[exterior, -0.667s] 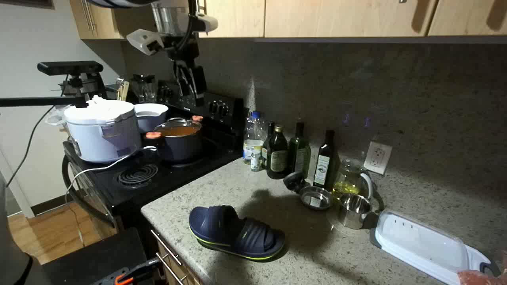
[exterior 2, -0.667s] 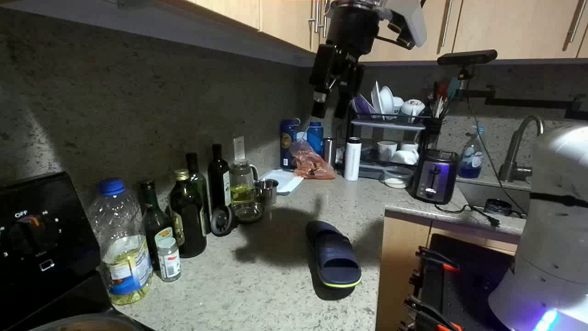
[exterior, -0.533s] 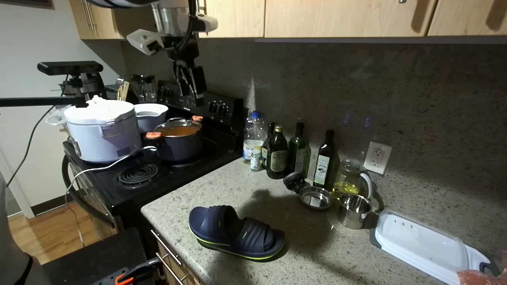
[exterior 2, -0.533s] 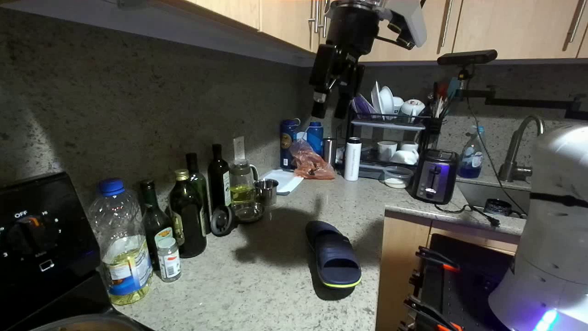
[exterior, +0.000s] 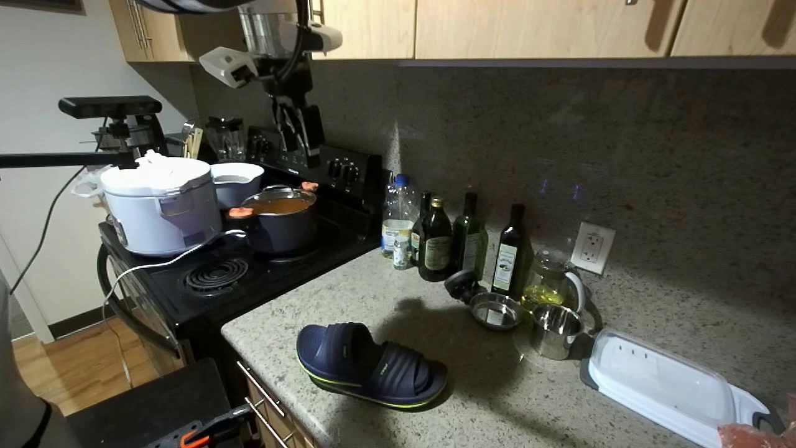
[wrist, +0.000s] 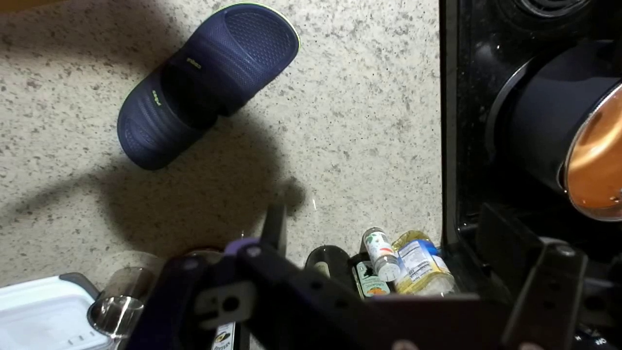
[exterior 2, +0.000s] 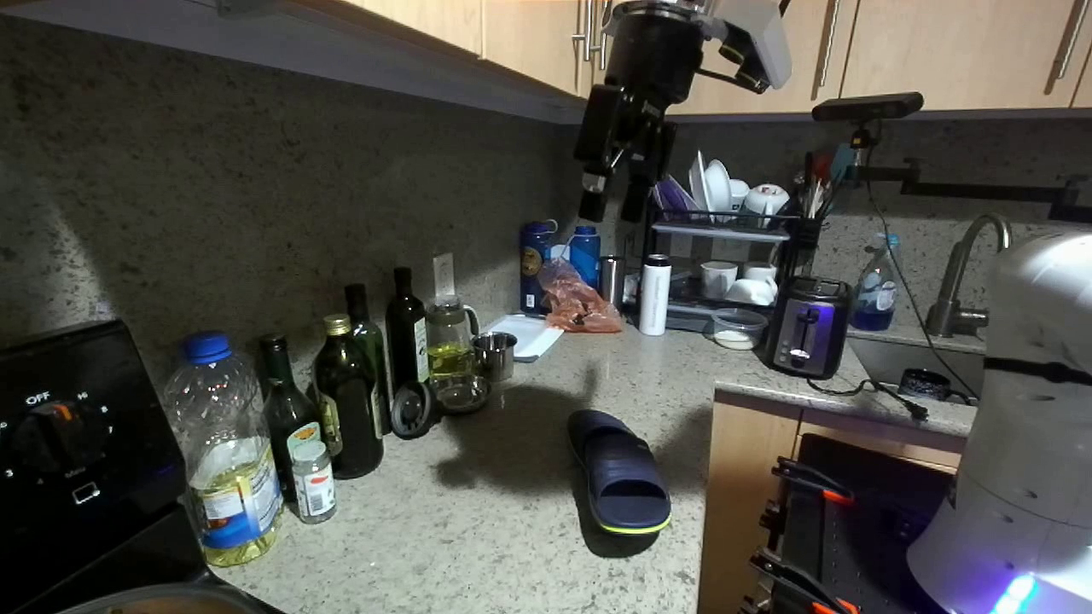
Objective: Separate the slippers on the counter
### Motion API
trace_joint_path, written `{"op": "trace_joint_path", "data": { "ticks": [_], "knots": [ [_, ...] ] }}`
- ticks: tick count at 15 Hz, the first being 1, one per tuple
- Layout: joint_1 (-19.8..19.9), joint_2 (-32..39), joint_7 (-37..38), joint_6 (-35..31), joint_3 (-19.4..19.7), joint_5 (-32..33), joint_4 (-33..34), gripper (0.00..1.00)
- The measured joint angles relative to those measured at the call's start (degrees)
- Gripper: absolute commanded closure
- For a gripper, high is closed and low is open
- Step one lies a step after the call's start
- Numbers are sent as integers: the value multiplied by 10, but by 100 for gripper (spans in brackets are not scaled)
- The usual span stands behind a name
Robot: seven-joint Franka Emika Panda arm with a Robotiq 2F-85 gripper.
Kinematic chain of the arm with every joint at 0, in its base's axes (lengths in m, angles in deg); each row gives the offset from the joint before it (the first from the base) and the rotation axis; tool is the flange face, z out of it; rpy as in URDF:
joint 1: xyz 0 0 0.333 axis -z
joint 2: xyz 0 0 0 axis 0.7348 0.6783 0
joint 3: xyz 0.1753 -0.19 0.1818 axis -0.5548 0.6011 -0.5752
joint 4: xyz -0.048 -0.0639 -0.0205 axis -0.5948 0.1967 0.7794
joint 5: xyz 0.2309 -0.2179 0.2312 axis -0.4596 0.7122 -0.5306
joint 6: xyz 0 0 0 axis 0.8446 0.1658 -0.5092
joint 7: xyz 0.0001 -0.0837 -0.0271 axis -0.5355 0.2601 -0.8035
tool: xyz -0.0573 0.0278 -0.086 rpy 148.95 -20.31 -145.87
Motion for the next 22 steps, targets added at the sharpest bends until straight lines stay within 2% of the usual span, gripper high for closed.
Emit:
{"op": "trace_joint_path", "data": {
  "ticks": [7,12,17,22],
  "knots": [
    [-1,67,-15,10,4,0,0,0],
    [-2,127,-99,0,19,-1,-4,0],
    [-15,155,-206,-28,31,-1,-28,0],
    [-17,162,-232,-29,33,-1,-31,0]
  ]
}}
